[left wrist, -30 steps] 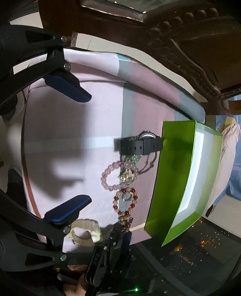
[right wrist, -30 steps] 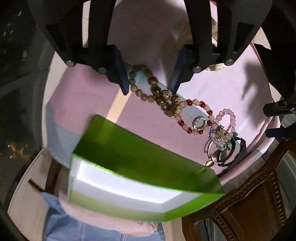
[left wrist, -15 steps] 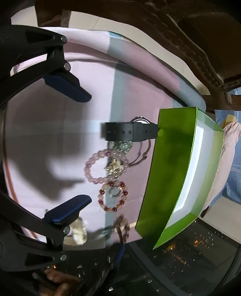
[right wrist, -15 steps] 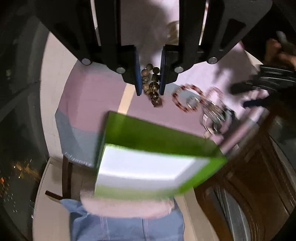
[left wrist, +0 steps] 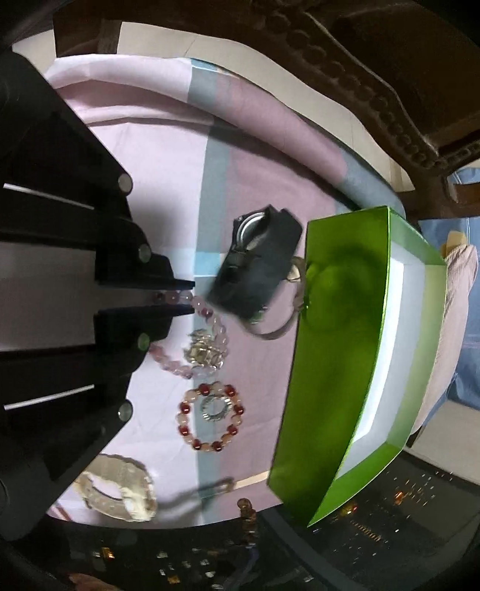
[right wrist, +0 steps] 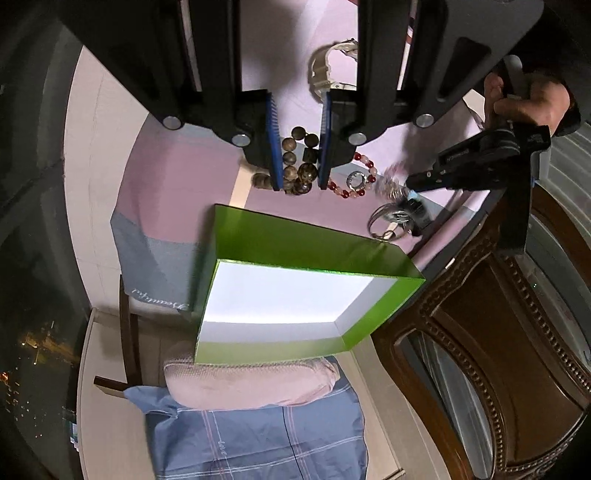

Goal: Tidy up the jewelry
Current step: 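Close the left gripper on the pink bead bracelet and lift it while the right gripper lifts the brown bracelet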

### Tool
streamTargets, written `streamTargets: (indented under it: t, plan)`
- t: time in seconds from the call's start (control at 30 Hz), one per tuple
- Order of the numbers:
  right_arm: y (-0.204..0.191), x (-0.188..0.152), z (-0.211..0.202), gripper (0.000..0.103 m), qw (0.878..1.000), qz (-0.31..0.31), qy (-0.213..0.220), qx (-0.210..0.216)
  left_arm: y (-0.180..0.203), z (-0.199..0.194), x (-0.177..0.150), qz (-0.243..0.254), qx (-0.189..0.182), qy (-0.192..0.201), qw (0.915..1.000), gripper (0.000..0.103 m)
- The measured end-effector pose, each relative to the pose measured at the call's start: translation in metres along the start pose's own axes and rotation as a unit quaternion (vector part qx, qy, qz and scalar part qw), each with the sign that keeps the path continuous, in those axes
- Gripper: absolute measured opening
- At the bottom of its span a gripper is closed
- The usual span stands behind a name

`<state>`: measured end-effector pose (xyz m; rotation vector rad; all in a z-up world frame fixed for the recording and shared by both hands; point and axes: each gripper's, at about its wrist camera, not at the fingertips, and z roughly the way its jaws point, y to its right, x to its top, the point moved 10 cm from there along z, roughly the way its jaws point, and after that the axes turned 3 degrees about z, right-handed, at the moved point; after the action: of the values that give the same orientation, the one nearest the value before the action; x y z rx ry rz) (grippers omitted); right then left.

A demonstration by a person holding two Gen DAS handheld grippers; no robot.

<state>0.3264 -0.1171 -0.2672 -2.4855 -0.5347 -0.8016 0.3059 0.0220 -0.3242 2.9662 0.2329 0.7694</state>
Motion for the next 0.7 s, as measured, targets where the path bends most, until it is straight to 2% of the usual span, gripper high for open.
streamTargets:
  t: [0.1, 0.23, 0.47, 0.53, 0.7]
  plan:
    - [-0.006, 0.004, -0.005, 0.019, 1.000, 0.001, 0.012, 0.008, 0.000, -0.017, 0.000, 0.013, 0.000, 0.023, 0.9997, 0.008]
    - [-0.014, 0.011, -0.020, 0.019, 0.999, 0.011, 0.037, 0.022, -0.003, -0.064, 0.002, 0.032, -0.001, 0.065, 0.9974, 0.008]
    - [-0.044, 0.012, -0.072, 0.019, 0.993, 0.044, 0.104, 0.041, 0.002, -0.152, 0.013, 0.041, -0.036, 0.122, 0.9910, 0.008]
    - [-0.054, 0.007, -0.085, 0.019, 0.991, 0.059, 0.113, 0.044, 0.005, -0.172, 0.018, 0.052, -0.043, 0.140, 0.9879, 0.008]
    - [-0.085, 0.000, -0.121, 0.019, 0.988, 0.062, 0.136, 0.041, 0.020, -0.211, 0.027, 0.052, -0.086, 0.163, 0.9815, 0.008]
